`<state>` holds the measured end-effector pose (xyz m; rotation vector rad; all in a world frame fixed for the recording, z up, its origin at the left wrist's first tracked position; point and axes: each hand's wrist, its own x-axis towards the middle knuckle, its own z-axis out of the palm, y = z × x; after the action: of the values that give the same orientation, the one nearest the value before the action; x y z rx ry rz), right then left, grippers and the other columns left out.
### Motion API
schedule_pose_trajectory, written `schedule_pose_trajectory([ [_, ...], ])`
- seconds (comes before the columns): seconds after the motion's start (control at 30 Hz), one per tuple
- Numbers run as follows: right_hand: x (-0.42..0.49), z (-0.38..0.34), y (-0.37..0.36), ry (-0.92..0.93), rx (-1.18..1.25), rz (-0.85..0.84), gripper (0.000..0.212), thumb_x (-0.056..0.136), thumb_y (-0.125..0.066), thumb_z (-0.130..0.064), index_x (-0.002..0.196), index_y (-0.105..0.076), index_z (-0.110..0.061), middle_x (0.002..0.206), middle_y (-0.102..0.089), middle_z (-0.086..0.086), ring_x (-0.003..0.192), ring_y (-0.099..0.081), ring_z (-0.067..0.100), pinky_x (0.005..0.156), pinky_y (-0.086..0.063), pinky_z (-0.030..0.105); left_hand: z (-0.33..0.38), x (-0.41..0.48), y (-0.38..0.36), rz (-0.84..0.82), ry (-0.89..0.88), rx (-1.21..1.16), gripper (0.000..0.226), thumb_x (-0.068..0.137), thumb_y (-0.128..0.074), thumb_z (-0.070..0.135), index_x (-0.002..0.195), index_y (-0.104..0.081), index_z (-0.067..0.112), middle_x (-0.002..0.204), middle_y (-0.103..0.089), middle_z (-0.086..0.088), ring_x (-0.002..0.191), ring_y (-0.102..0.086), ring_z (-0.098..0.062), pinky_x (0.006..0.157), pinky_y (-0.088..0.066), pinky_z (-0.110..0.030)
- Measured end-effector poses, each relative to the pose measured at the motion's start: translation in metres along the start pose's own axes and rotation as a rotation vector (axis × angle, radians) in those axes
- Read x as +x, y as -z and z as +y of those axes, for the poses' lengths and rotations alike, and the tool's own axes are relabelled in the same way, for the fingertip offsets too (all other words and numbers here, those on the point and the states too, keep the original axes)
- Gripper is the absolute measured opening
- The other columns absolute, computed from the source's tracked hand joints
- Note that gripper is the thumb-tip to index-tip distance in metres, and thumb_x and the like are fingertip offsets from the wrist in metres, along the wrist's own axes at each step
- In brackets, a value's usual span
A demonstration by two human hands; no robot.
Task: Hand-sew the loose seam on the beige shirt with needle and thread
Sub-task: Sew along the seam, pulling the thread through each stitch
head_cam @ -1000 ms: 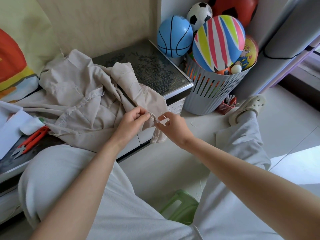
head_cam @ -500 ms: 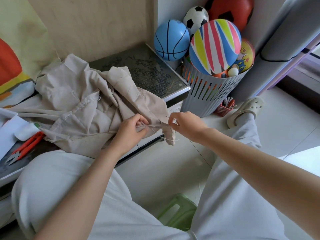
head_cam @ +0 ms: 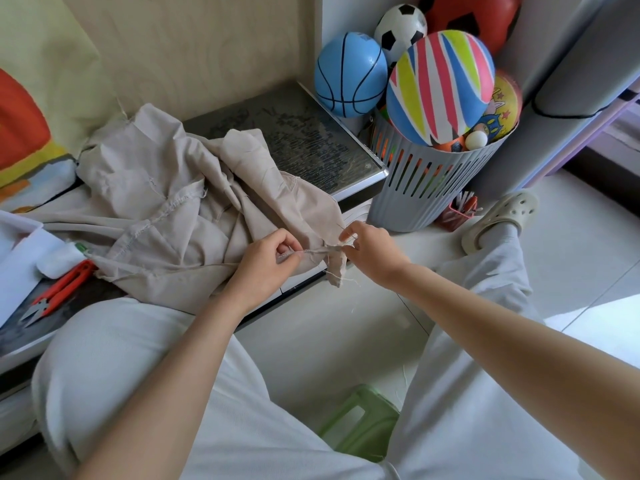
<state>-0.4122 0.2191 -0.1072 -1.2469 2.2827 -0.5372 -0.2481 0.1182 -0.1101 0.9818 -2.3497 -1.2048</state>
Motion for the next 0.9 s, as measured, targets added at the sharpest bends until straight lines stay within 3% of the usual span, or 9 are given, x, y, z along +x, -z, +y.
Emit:
schedule_pose_trajectory([
  [0.07,-0.002,-0.006,-0.003,0.025,0.117,-0.013,0.028,0.091,-0.061,-0.022,0.118,-0.055,-0.017,0.075,-0.052,-0.005,0.064,-0.049,0.008,0.053,-0.036,0.013,-0.001,0.001,0.001,-0.019,-0.001,-0.028,0.01,0.086,-0.062,0.009,0.08,-0.06,0.016,0.071,-0.053,0.003,0.063,-0.044,-0.004,0.064,-0.038,-0.015],
  [0.17,-0.008,-0.018,-0.005,0.075,0.193,-0.099,0.032,0.083,-0.071,-0.016,0.112,-0.058,-0.018,0.067,-0.05,-0.008,0.058,-0.047,0.003,0.046,-0.036,0.008,-0.001,0.001,0.001,-0.045,0.003,-0.055,0.012,0.087,-0.062,0.009,0.079,-0.058,0.017,0.07,-0.053,0.006,0.065,-0.045,-0.007,0.066,-0.038,-0.018],
  [0.27,-0.011,-0.026,-0.008,0.116,0.221,-0.124,0.014,0.085,-0.069,-0.021,0.096,-0.062,-0.016,0.061,-0.054,-0.009,0.052,-0.051,-0.001,0.045,-0.035,0.006,-0.001,-0.001,0.0,-0.057,0.007,-0.105,0.007,0.087,-0.064,0.011,0.081,-0.059,0.012,0.071,-0.053,0.004,0.065,-0.045,-0.008,0.065,-0.039,-0.02],
  [0.4,-0.009,-0.025,-0.008,0.083,0.17,-0.083,0.01,0.091,-0.061,-0.025,0.091,-0.065,-0.016,0.06,-0.053,-0.009,0.056,-0.048,0.002,0.05,-0.035,0.005,0.0,-0.002,0.001,-0.049,-0.018,-0.078,0.006,0.085,-0.065,0.011,0.087,-0.059,0.01,0.073,-0.052,0.005,0.062,-0.042,-0.003,0.064,-0.037,-0.016],
  [0.6,-0.009,-0.019,-0.005,0.043,0.141,-0.017,0.013,0.089,-0.064,-0.024,0.092,-0.068,-0.012,0.069,-0.049,-0.008,0.063,-0.043,0.006,0.051,-0.036,0.009,-0.001,-0.001,0.001,-0.009,-0.024,0.071,0.02,0.083,-0.066,0.009,0.1,-0.055,0.011,0.077,-0.048,0.002,0.065,-0.045,-0.002,0.064,-0.035,-0.008],
  [0.73,-0.009,-0.018,-0.003,0.044,0.141,-0.007,0.012,0.088,-0.065,-0.025,0.091,-0.067,-0.013,0.066,-0.045,-0.012,0.062,-0.041,0.004,0.051,-0.035,0.009,0.001,-0.002,0.001,0.031,-0.047,0.118,0.014,0.082,-0.067,0.01,0.095,-0.061,0.009,0.084,-0.056,0.004,0.075,-0.047,-0.008,0.069,-0.035,-0.004],
  [0.9,-0.007,-0.019,-0.005,0.04,0.161,0.001,0.013,0.087,-0.066,-0.025,0.09,-0.068,-0.013,0.065,-0.046,-0.011,0.062,-0.041,0.006,0.05,-0.03,0.015,0.002,-0.001,0.0,0.064,-0.072,0.107,0.007,0.081,-0.07,0.015,0.083,-0.066,0.009,0.085,-0.06,0.002,0.081,-0.056,-0.01,0.072,-0.038,-0.011],
])
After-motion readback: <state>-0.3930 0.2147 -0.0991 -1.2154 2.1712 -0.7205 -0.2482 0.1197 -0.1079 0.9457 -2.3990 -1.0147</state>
